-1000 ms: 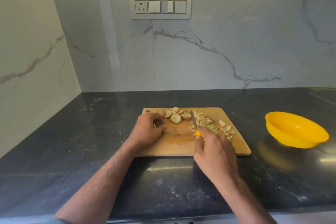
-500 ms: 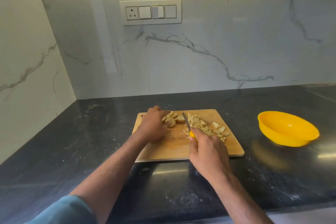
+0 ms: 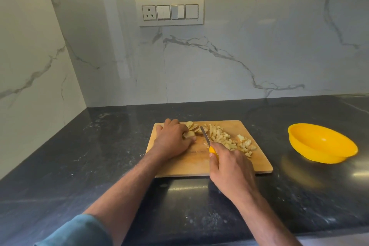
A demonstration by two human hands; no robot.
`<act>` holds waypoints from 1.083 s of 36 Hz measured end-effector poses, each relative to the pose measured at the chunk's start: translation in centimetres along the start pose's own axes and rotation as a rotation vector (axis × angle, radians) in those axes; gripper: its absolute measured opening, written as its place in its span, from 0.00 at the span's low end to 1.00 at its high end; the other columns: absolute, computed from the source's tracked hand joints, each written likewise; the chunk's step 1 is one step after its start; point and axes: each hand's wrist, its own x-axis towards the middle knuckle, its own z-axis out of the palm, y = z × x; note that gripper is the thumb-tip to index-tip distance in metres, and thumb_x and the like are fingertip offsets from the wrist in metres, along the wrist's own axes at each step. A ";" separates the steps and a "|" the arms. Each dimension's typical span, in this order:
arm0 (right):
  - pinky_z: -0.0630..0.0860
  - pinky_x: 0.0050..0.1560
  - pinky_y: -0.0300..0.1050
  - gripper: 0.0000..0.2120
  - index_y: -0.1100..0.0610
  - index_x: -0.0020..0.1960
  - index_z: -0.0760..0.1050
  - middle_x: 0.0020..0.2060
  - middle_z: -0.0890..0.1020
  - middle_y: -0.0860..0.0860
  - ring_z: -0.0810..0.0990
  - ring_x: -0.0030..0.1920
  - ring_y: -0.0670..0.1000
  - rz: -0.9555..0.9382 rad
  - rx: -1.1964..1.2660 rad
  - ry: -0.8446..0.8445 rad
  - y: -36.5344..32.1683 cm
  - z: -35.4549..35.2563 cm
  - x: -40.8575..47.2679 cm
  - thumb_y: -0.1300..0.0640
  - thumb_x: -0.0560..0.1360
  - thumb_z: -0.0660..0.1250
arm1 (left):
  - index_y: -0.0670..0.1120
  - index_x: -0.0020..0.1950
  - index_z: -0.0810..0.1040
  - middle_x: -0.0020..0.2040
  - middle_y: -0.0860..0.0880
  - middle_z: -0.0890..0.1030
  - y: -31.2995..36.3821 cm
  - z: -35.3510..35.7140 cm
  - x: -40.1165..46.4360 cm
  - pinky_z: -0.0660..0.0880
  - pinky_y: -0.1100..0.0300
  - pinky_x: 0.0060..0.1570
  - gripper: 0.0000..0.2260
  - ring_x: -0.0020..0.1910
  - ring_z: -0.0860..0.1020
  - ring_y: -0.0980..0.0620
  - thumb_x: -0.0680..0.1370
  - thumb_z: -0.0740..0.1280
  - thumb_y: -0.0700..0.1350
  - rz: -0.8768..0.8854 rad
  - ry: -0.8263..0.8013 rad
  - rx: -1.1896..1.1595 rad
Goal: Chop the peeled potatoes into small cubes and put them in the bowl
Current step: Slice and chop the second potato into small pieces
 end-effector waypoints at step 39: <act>0.76 0.38 0.39 0.17 0.49 0.69 0.76 0.39 0.85 0.46 0.80 0.35 0.46 -0.194 0.069 -0.088 -1.0 0.2 -1.3 0.50 0.81 0.62 | 0.52 0.64 0.77 0.49 0.54 0.82 -2.9 -2.1 -2.7 0.81 0.61 0.50 0.27 0.48 0.81 0.53 0.68 0.83 0.50 0.103 -0.109 -0.534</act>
